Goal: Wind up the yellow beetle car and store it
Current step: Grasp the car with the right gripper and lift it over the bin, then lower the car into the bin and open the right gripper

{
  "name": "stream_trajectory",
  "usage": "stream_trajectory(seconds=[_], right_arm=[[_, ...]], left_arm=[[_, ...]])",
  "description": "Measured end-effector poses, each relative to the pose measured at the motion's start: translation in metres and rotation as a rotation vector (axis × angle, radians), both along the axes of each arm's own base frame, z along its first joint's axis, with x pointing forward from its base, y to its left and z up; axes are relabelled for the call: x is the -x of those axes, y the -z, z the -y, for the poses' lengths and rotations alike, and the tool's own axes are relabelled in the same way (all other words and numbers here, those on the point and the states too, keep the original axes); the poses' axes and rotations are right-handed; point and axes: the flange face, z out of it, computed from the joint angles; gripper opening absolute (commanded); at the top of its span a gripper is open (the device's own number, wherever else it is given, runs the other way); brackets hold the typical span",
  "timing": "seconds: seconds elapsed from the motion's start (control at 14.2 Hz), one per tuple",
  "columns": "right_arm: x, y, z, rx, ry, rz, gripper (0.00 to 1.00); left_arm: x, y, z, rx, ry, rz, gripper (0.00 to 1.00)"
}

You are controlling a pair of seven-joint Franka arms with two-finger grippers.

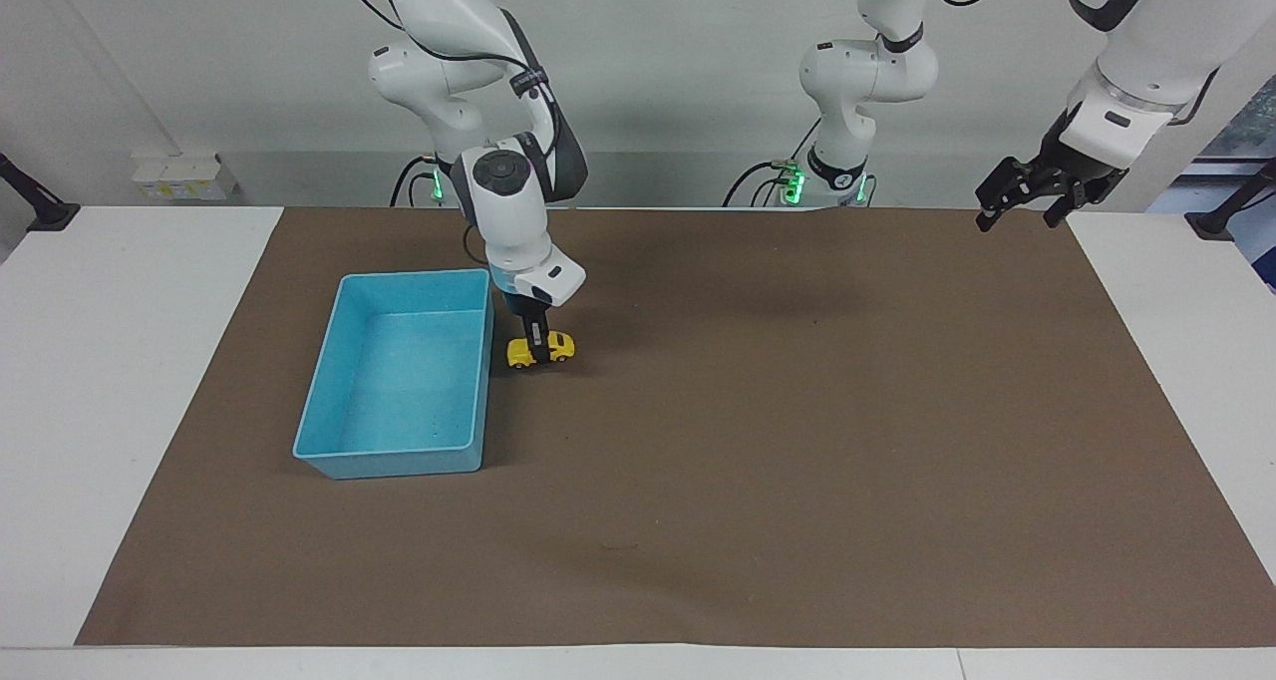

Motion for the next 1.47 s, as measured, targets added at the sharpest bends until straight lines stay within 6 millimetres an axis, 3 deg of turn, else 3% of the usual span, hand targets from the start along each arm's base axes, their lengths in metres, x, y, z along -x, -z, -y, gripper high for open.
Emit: stream_trajectory(seconds=[0.21,0.42,0.49,0.63,0.84,0.98,1.12,1.26,1.47], right_arm=[[-0.017,-0.040,-0.005,0.010,0.006,-0.023,0.00],[-0.024,-0.066,0.005,0.023,0.027,-0.051,0.00],[-0.026,-0.073,0.014,0.025,0.043,-0.055,0.00],[-0.036,-0.080,0.052,0.026,0.078,-0.059,0.00],[-0.050,-0.080,0.121,0.025,0.091,-0.063,0.00],[-0.054,-0.080,0.152,0.024,0.106,-0.065,0.00],[-0.055,-0.078,0.170,0.024,0.133,-0.068,0.00],[-0.053,-0.072,0.176,0.024,0.142,-0.076,0.00],[-0.050,-0.038,0.177,0.021,0.143,-0.050,0.00]], left_arm=[[0.000,0.000,0.000,0.000,0.000,0.000,1.00],[0.000,0.000,0.000,0.000,0.000,0.000,1.00],[0.000,0.000,0.000,0.000,0.000,0.000,1.00],[0.000,0.000,0.000,0.000,0.000,0.000,1.00],[0.000,0.000,0.000,0.000,0.000,0.000,1.00],[0.000,0.000,0.000,0.000,0.000,0.000,1.00],[0.000,0.000,0.000,0.000,0.000,0.000,1.00],[0.000,0.000,0.000,0.000,0.000,0.000,1.00],[0.000,0.000,0.000,0.000,0.000,0.000,1.00]])
